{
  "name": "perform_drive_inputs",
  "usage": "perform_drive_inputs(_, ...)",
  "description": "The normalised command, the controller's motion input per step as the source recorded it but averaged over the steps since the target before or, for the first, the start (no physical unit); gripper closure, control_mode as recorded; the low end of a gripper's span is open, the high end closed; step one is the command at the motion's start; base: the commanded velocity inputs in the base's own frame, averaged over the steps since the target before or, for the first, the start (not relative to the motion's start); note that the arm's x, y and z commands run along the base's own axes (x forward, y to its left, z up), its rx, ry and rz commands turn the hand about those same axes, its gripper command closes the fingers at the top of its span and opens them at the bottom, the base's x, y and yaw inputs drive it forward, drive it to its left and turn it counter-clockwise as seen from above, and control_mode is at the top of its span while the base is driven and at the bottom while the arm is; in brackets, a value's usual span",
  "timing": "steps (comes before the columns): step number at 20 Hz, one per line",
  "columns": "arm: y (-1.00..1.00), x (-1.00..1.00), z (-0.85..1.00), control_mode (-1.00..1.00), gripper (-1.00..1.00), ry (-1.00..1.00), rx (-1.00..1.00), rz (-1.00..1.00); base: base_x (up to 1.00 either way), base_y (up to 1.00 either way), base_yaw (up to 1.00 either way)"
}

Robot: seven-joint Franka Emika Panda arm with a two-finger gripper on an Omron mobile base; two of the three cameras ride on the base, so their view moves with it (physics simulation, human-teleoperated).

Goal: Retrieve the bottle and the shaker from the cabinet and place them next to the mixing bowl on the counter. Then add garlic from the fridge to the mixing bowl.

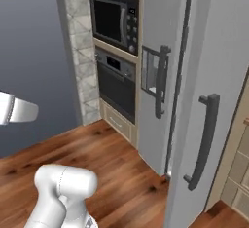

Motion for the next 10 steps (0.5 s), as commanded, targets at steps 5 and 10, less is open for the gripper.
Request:
perform_drive_inputs(5,0.0,0.0,0.0,1.0,-1.0,0.0,0.0,0.0,1.0,0.74,-0.59)
perform_drive_inputs(10,0.0,0.0,0.0,1.0,-1.0,0.0,0.0,0.0,1.0,0.85,-0.61)
